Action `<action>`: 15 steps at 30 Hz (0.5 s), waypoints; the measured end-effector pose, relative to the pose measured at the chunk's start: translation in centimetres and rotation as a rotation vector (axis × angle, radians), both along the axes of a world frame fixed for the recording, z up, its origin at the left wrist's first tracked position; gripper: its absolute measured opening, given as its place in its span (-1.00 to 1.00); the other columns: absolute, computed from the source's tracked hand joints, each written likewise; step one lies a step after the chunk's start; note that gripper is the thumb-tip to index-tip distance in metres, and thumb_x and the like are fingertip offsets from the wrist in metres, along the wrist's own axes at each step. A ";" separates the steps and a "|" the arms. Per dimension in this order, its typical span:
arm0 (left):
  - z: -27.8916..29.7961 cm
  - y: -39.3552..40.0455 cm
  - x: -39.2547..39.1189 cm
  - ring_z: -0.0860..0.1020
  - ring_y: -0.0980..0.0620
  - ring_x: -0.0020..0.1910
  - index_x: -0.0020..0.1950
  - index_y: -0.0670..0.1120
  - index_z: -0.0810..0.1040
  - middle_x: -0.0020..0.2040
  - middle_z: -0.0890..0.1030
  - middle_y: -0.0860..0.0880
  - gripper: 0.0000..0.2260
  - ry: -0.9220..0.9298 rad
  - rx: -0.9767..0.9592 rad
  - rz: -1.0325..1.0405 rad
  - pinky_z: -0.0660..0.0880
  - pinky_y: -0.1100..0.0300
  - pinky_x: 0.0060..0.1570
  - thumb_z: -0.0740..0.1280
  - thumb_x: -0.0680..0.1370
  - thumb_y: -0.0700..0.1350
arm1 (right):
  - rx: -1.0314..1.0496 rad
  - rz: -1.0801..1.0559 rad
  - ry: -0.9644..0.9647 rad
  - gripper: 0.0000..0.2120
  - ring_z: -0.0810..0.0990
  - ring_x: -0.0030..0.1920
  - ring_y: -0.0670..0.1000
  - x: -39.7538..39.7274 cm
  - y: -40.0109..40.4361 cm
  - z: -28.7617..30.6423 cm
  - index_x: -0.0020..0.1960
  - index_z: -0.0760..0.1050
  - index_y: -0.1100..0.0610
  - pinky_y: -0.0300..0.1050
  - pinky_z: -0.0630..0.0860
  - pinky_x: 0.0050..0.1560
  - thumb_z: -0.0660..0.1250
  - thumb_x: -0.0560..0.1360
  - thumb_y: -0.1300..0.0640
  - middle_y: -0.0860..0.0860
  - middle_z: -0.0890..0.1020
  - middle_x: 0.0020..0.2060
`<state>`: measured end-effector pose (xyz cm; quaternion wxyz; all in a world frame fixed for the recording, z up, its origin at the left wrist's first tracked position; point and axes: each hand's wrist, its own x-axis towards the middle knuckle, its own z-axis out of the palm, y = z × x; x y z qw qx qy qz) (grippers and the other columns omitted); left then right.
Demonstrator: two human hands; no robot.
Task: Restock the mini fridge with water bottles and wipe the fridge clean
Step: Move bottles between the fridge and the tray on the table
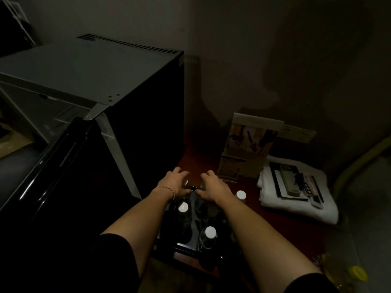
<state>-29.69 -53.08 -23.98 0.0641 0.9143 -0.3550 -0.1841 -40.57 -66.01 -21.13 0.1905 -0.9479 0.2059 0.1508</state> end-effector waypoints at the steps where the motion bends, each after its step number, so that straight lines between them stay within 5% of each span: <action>1: -0.2 0.0 0.2 0.33 -0.12 0.41 0.54 0.08 0.24 0.48 0.25 -0.03 -0.32 0.002 -0.011 0.003 0.39 -0.04 0.37 0.43 0.49 0.16 | -0.008 -0.006 0.000 -0.40 0.47 0.31 0.21 0.1 0.0 -0.2 0.49 0.26 0.08 0.15 0.51 0.22 0.36 0.55 -0.09 0.07 0.27 0.42; 15: -0.1 0.5 0.5 0.52 -0.09 0.12 0.25 0.01 0.51 0.15 0.43 -0.02 -0.61 0.052 -0.144 0.019 0.53 -0.01 0.11 0.45 0.47 0.07 | -0.088 -0.034 0.039 -0.53 0.53 0.21 0.19 1.0 0.5 -0.5 0.34 0.39 0.08 0.13 0.54 0.11 0.38 0.53 -0.09 0.08 0.42 0.24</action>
